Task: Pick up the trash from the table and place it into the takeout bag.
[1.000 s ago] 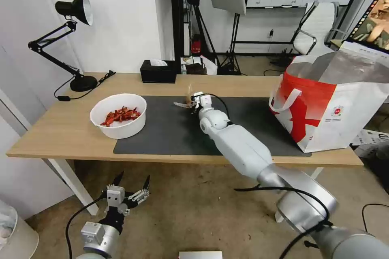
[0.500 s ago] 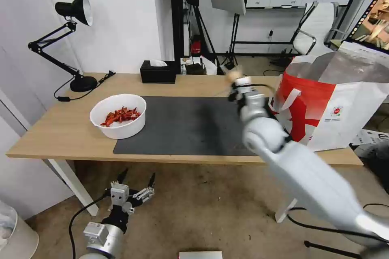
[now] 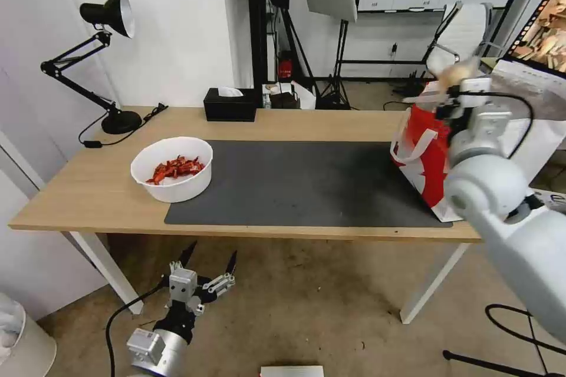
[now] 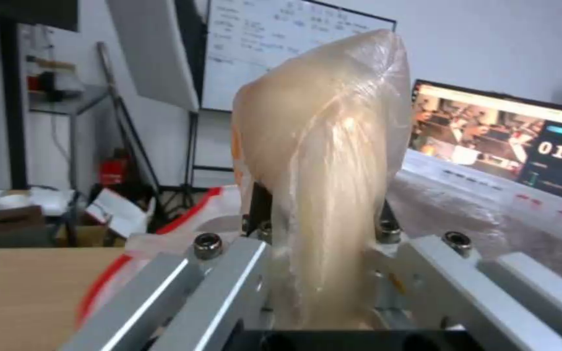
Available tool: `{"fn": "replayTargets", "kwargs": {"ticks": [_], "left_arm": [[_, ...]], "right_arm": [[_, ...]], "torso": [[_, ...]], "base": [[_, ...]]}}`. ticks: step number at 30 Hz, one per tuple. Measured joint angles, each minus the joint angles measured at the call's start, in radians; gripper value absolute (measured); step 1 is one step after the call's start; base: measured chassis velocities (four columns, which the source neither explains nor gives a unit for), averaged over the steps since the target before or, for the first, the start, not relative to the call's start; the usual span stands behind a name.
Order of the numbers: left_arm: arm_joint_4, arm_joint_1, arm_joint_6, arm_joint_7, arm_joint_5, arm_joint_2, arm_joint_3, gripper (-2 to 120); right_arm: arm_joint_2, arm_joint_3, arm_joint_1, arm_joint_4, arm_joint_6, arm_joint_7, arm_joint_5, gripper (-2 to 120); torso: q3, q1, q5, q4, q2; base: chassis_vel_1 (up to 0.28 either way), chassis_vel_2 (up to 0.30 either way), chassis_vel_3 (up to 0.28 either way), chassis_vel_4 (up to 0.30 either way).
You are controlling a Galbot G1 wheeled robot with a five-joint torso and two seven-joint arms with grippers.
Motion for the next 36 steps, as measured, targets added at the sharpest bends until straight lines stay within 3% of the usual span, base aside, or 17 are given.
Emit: {"fn": "replayTargets", "kwargs": {"ticks": [10,13,17,20,24,31,36], "left_arm": [[0.014,0.002,-0.004,0.000,-0.003,-0.003,0.000,100],[0.014,0.002,-0.005,0.000,-0.003,-0.006,0.002,100],[0.015,0.003,-0.004,0.000,-0.003,-0.008,0.003,100],[0.014,0.004,-0.004,0.000,-0.004,-0.011,0.003,100],[0.013,0.005,-0.004,0.000,-0.004,-0.014,0.002,100],[-0.001,0.019,-0.004,0.000,0.001,-0.022,-0.004,100],[-0.008,0.022,-0.003,-0.001,0.001,-0.021,-0.009,100]], "right_arm": [[-0.024,0.003,0.024,-0.061,-0.005,0.005,0.005,13],[-0.031,0.003,0.024,-0.062,-0.022,0.003,0.008,28],[-0.033,0.003,0.024,-0.062,-0.025,0.003,0.014,37],[-0.034,0.003,0.026,-0.064,-0.026,0.003,0.025,54],[-0.034,0.003,0.027,-0.065,-0.024,0.003,0.029,63],[-0.025,0.008,0.016,-0.057,-0.017,0.002,0.035,93],[-0.021,0.014,0.002,-0.052,-0.017,0.000,0.038,100]], "torso": [[0.000,0.000,-0.0002,0.0001,0.000],[0.000,0.000,-0.0003,0.0001,0.000],[0.000,0.000,-0.0002,0.0001,0.000],[0.000,0.000,-0.0003,0.0001,0.000],[0.000,0.000,-0.0002,0.0001,0.000],[0.000,0.000,-0.0003,0.0001,0.000],[0.000,0.000,-0.0003,0.0001,0.000]], "base": [[0.000,0.000,0.000,0.000],[0.000,0.000,0.000,0.000],[0.000,0.000,0.000,0.000],[0.000,0.000,0.000,0.000],[0.000,0.000,0.000,0.000],[0.000,0.000,0.000,0.000],[0.000,0.000,0.000,0.000]]}}
